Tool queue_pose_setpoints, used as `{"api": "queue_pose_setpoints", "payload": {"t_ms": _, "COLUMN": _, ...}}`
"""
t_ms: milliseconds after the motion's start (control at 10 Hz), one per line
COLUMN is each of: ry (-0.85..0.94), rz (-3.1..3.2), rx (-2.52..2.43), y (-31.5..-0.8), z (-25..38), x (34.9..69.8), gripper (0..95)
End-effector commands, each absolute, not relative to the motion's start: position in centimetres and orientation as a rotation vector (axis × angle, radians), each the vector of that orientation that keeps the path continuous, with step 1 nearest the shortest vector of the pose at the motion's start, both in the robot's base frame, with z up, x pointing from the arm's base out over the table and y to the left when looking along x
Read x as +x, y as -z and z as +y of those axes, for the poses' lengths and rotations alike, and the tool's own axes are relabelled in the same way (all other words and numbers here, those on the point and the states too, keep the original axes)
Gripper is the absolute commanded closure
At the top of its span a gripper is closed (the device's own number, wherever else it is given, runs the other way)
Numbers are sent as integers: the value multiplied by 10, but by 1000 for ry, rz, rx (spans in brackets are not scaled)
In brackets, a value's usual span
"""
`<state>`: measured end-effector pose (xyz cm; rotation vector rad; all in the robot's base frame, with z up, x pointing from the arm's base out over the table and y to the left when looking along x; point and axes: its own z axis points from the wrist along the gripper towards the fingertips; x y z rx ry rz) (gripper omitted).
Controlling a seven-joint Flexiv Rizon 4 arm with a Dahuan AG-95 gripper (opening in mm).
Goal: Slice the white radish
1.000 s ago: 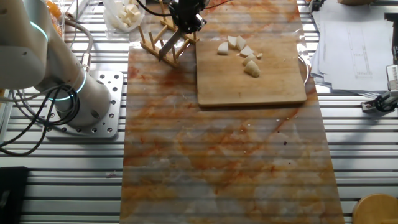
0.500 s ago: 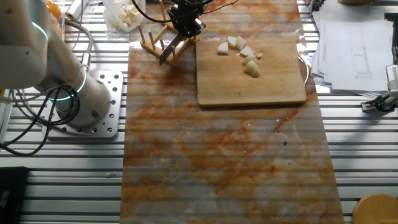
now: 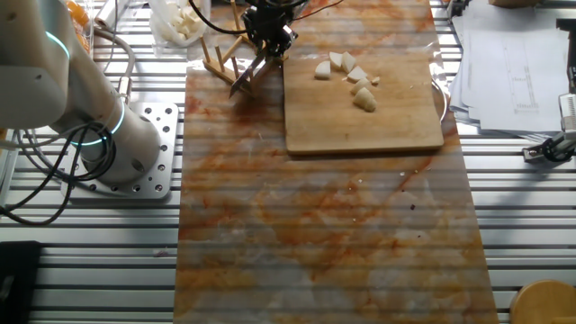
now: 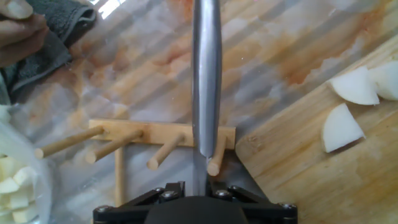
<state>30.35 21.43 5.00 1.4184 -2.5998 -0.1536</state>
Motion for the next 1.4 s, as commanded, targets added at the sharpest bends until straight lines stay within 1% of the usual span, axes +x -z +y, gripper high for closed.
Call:
{"api": "queue_pose_setpoints", "payload": {"t_ms": 100, "ry": 173, "rz": -2598, "rx": 1392, "y": -82, "z": 217, "x": 300, "gripper": 760}}
{"api": "queue_pose_setpoints", "payload": {"t_ms": 200, "ry": 168, "rz": -2594, "rx": 1387, "y": -105, "z": 218, "x": 302, "gripper": 570}}
{"api": "queue_pose_setpoints", "payload": {"t_ms": 500, "ry": 136, "rz": -2663, "rx": 1222, "y": -155, "z": 207, "x": 310, "gripper": 570}}
{"api": "queue_pose_setpoints", "payload": {"t_ms": 600, "ry": 120, "rz": -2709, "rx": 1124, "y": -160, "z": 206, "x": 312, "gripper": 760}}
{"api": "queue_pose_setpoints", "payload": {"t_ms": 700, "ry": 108, "rz": -2850, "rx": 754, "y": -167, "z": 205, "x": 316, "gripper": 950}}
{"api": "queue_pose_setpoints", "payload": {"t_ms": 800, "ry": 96, "rz": -2910, "rx": 503, "y": -170, "z": 207, "x": 321, "gripper": 950}}
{"api": "queue_pose_setpoints", "payload": {"t_ms": 1000, "ry": 72, "rz": -2932, "rx": 257, "y": -178, "z": 208, "x": 329, "gripper": 950}}
{"api": "queue_pose_setpoints", "payload": {"t_ms": 1200, "ry": 71, "rz": -2954, "rx": 139, "y": -194, "z": 203, "x": 335, "gripper": 950}}
{"api": "queue_pose_setpoints", "payload": {"t_ms": 1300, "ry": 58, "rz": -2968, "rx": 126, "y": -198, "z": 194, "x": 337, "gripper": 950}}
{"api": "queue_pose_setpoints", "payload": {"t_ms": 1400, "ry": 56, "rz": -2982, "rx": 155, "y": -195, "z": 181, "x": 340, "gripper": 950}}
